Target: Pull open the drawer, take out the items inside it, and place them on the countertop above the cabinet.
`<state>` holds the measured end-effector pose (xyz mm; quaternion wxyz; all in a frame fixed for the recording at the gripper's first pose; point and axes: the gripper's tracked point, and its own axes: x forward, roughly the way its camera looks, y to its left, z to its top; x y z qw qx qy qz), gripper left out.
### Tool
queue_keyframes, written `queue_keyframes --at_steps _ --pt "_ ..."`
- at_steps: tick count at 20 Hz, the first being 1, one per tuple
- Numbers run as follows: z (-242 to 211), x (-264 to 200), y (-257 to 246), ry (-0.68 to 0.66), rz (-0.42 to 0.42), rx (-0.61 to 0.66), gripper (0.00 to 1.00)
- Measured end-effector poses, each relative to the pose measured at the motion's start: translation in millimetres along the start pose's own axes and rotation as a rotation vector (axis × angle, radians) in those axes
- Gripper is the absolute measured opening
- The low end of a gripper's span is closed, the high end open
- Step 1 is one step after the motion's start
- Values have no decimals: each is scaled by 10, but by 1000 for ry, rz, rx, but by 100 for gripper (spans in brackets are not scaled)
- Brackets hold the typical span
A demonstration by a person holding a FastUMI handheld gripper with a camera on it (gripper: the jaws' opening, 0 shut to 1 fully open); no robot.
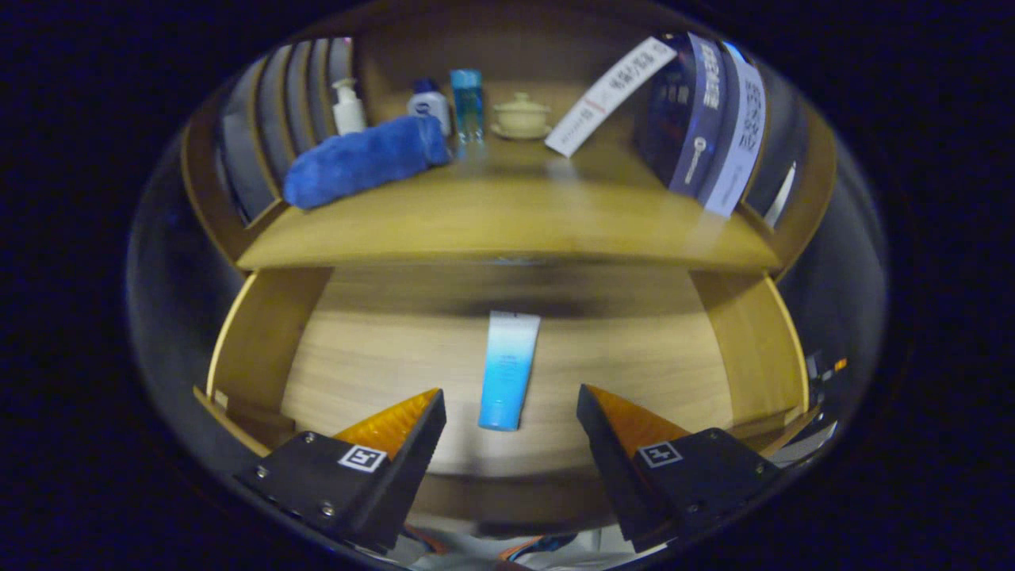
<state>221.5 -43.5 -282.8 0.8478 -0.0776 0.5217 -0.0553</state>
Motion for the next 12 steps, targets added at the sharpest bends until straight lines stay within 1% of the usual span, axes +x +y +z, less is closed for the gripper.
queue_keyframes --at_steps 2,3,4,5,6,7,8,9,11,12 --pt "-146 180 71 135 17 58 97" --pt "-247 270 134 192 25 81 89" --pt "-324 308 117 245 16 73 81" --pt "-202 313 93 202 14 65 73" --pt "-190 355 124 191 27 50 70" --pt "-254 361 142 210 38 31 66" --pt "-261 367 84 210 10 -2 66" --pt "-220 494 73 200 -12 -20 57" --pt "-218 394 91 190 -11 -45 39" --pt "-193 385 92 160 -5 -44 38"
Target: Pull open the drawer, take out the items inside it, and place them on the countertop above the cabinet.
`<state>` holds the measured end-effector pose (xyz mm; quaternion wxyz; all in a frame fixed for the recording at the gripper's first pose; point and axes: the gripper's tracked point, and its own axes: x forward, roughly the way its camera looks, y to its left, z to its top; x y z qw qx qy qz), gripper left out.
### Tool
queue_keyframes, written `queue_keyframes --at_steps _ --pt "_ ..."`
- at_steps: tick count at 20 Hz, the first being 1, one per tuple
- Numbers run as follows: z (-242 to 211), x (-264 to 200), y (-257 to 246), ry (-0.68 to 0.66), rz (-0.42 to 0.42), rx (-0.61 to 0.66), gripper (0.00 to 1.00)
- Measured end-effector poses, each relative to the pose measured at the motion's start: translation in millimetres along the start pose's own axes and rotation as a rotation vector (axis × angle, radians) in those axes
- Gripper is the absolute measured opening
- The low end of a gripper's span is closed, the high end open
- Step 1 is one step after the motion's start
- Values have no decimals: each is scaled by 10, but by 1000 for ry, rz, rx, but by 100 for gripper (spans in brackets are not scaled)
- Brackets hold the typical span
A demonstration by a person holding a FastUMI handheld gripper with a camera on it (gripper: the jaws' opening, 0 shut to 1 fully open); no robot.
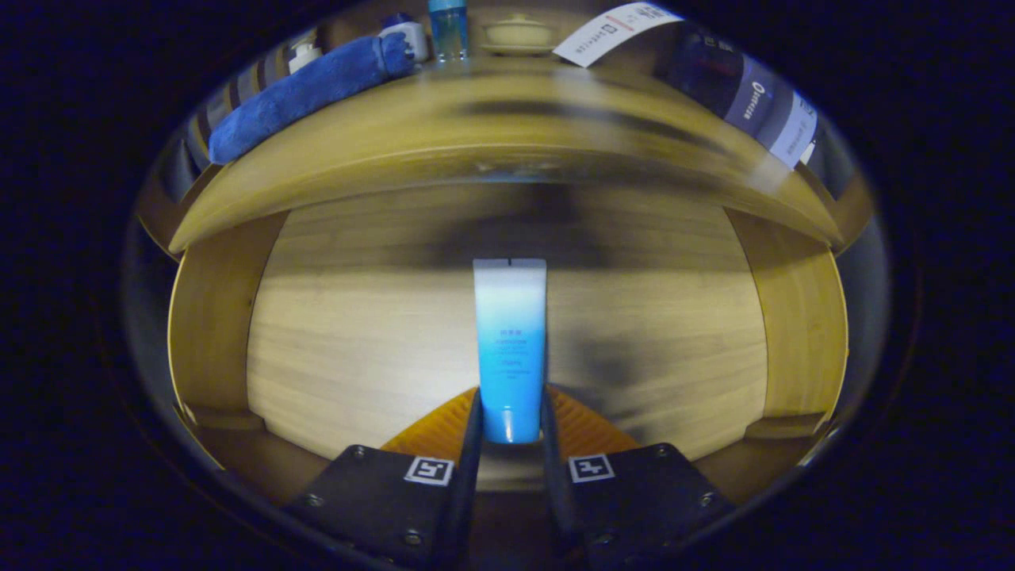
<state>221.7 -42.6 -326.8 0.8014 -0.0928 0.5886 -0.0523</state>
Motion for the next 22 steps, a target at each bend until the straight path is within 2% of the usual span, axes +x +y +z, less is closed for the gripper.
queue_keyframes --at_steps 1,5,10,15,22 --pt "-12 -21 18 -15 14 -2 34" --pt "-45 -131 307 -75 201 77 33" --pt "249 -513 294 -336 245 49 33" --pt "350 -845 283 -500 263 -9 33" --pt "123 -1432 366 -598 329 -23 33"
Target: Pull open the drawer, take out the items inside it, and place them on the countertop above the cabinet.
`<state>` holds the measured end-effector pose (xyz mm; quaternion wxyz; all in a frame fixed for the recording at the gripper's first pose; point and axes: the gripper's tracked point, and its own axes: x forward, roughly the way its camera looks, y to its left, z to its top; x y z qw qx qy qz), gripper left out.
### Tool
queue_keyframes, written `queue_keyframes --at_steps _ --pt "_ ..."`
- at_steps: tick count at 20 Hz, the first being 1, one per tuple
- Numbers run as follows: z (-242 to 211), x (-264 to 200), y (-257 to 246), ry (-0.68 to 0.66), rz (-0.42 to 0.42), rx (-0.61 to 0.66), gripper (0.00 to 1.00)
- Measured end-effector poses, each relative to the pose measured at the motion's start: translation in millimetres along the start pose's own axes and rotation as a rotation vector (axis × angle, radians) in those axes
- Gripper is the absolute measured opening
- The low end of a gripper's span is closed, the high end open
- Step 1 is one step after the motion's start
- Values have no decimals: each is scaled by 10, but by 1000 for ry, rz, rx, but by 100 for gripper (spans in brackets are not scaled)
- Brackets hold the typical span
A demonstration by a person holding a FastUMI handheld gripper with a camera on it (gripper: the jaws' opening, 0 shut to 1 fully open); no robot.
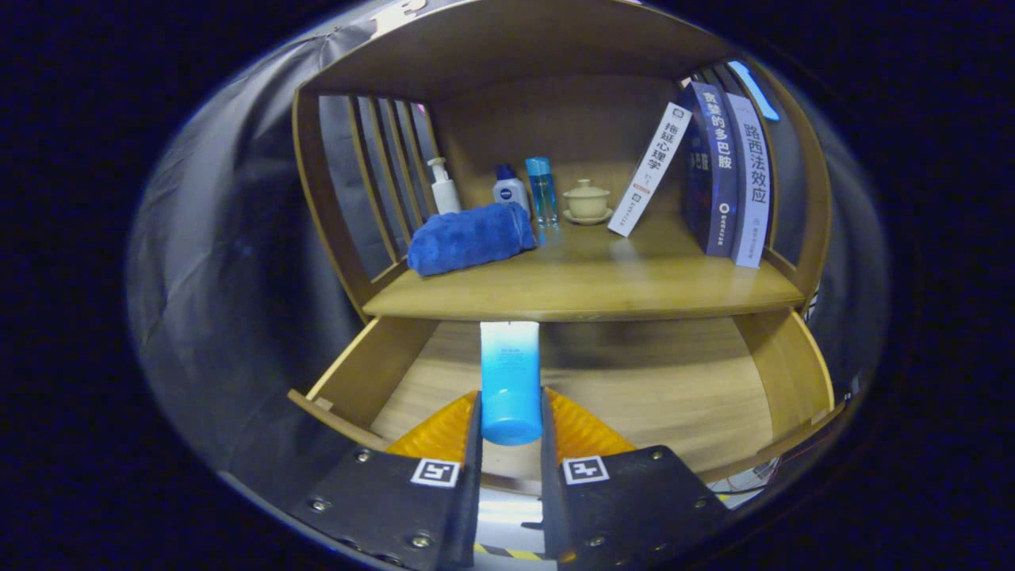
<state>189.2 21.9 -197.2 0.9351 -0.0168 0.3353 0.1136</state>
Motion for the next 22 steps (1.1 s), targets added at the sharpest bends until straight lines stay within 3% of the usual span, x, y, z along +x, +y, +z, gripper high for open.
queue_keyframes --at_steps 4,11,15,18,22 --pt "152 -251 50 -114 -10 -8 33" --pt "1060 -514 -70 -365 -152 -123 33" --pt "1506 -440 -203 -472 -245 -91 33" --pt "1663 -260 -291 -486 -260 -28 33" --pt "1601 198 -539 -403 -290 44 33"
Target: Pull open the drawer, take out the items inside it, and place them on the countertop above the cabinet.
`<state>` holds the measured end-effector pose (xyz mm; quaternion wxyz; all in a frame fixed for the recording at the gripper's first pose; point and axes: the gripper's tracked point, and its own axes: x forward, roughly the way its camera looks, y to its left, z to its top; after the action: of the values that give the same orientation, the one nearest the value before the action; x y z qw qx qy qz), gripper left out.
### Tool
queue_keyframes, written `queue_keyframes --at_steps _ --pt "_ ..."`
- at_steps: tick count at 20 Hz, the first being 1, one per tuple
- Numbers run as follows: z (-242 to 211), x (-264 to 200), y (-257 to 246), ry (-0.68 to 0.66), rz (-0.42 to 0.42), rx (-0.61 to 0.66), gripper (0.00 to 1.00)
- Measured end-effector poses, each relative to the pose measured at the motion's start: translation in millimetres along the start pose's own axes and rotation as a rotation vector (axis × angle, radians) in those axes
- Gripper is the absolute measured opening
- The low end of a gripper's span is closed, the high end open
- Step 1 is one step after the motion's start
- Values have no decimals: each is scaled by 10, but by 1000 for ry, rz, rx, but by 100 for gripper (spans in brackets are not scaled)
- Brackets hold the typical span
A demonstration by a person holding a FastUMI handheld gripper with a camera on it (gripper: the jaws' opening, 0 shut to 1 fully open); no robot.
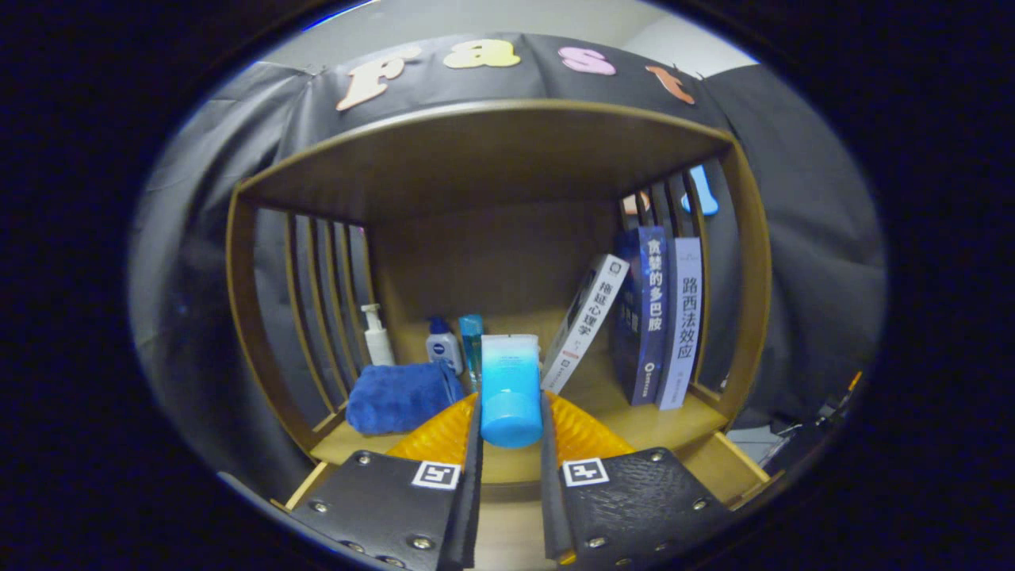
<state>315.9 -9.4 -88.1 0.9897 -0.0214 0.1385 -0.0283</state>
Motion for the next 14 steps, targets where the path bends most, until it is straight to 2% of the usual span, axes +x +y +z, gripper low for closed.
queue_keyframes --at_steps 5,9,14 --pt "-496 429 -116 91 -55 -30 33" --pt "-854 596 -51 185 -58 -70 33" --pt "-972 630 137 234 -20 -110 35"
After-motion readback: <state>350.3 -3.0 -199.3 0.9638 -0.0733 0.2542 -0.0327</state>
